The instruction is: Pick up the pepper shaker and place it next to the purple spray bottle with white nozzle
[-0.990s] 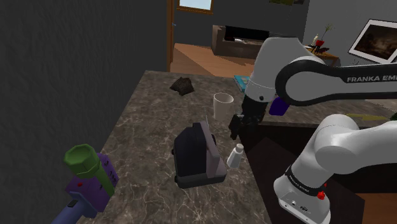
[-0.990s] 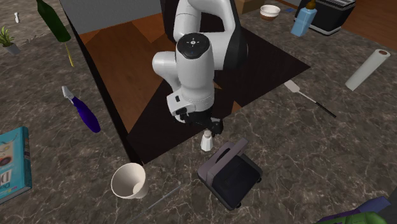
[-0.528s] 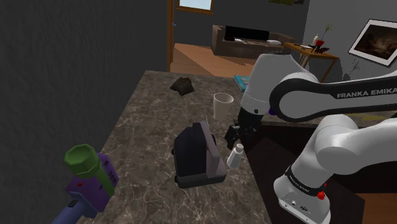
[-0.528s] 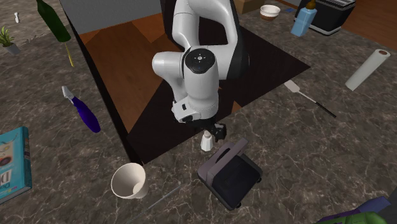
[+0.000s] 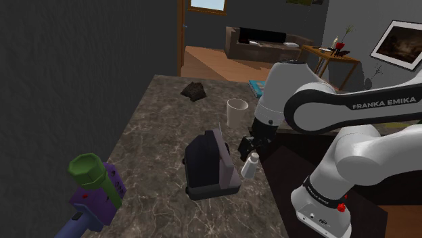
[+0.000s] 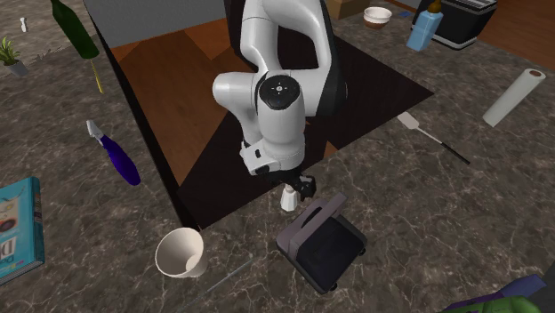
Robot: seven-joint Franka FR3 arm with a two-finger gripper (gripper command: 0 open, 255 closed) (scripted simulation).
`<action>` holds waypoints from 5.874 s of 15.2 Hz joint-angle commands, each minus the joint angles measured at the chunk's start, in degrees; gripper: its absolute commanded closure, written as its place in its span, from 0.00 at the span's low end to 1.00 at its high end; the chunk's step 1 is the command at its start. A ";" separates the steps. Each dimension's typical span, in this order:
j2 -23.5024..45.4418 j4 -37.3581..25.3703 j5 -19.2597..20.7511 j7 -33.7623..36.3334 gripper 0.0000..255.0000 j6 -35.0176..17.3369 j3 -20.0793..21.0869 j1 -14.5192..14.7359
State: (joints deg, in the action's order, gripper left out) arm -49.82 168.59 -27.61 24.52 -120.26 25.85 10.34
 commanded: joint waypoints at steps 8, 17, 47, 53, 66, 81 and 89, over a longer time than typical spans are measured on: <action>0.01 0.00 0.00 -0.01 1.00 -0.01 0.00 -0.01; -2.83 -3.28 2.16 0.63 1.00 5.99 -1.87 -0.71; -4.19 -25.22 9.54 3.07 1.00 29.04 -8.80 -3.75; -2.85 -30.47 10.47 3.58 1.00 32.94 -9.71 -4.18; 1.25 -42.84 12.04 4.80 1.00 41.19 -11.22 -4.98; 5.27 -47.63 22.00 -8.44 1.00 44.12 -24.33 -7.67; 11.13 -51.71 28.47 -19.28 1.00 42.84 -34.04 -9.56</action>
State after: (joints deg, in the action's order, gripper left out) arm -39.62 117.79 0.00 6.82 -77.43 -6.86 1.02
